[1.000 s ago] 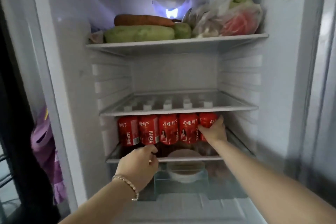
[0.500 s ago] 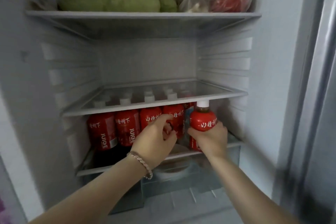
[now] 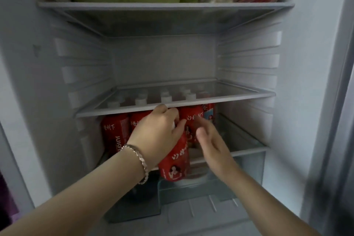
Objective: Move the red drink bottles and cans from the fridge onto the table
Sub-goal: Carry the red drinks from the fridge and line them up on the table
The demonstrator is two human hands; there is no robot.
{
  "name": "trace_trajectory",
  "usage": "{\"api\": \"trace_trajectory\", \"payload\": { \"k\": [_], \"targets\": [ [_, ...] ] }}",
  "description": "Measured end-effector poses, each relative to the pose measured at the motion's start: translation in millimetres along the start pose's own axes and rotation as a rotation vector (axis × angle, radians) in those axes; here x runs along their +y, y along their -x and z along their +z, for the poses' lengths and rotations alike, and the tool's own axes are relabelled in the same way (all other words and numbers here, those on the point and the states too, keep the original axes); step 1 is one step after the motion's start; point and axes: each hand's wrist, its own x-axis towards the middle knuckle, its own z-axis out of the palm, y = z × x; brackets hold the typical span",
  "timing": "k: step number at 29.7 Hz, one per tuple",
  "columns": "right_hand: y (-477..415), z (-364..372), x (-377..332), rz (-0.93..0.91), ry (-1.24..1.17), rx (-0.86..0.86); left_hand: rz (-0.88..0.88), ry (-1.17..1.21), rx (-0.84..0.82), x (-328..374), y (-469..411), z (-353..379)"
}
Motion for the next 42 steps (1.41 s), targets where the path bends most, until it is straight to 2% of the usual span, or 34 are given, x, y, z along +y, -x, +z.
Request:
{"api": "trace_trajectory", "payload": {
  "k": [2, 3, 5, 9, 16, 20, 26, 31, 33, 35, 39, 42],
  "targets": [
    [-24.0, -7.0, 11.5, -0.035, -0.041, 0.206, -0.018, -0.048, 0.015, -6.0, 2.1, -3.1],
    [-37.8, -7.7, 20.5, -0.007, 0.013, 0.254, -0.017, -0.075, 0.017, -6.1, 3.0, -4.5],
    [-64.6, -3.6, 40.6, 0.06, 0.133, 0.234, -0.03, -0.123, -0.024, -2.4, 4.3, -7.1],
    [-85.3, 2.7, 50.2, 0.113, 0.124, 0.284, -0.097, -0.174, -0.086, 4.0, 1.5, -8.7],
    [-52.4, 0.5, 46.0, 0.14, 0.171, 0.499, -0.239, -0.171, -0.074, 7.3, -6.7, -3.7],
    [-33.0, -5.8, 45.0, 0.136, 0.16, 0.534, -0.249, -0.146, -0.046, 7.2, -7.3, -2.9],
    [-9.7, -13.6, 28.5, 0.122, 0.04, 0.444, -0.216, -0.075, -0.016, 3.7, -8.9, -2.2],
    [14.3, -3.6, 9.2, -0.03, 0.227, 0.25, 0.094, -0.038, 0.113, -2.7, 6.5, -3.8],
    [20.1, 2.8, 5.6, -0.063, 0.276, 0.189, 0.142, -0.044, 0.104, -3.9, 13.9, -9.8],
    [24.5, 6.3, 0.1, -0.067, 0.323, 0.123, 0.086, -0.025, 0.032, -1.1, 20.5, -21.0],
    [27.3, 9.9, -11.0, -0.024, 0.307, -0.134, -0.141, 0.105, -0.291, -5.6, 33.7, -33.1],
    [21.1, 13.8, -18.2, 0.053, 0.312, -0.31, -0.22, 0.215, -0.316, -13.4, 40.0, -35.9]
  ]
}}
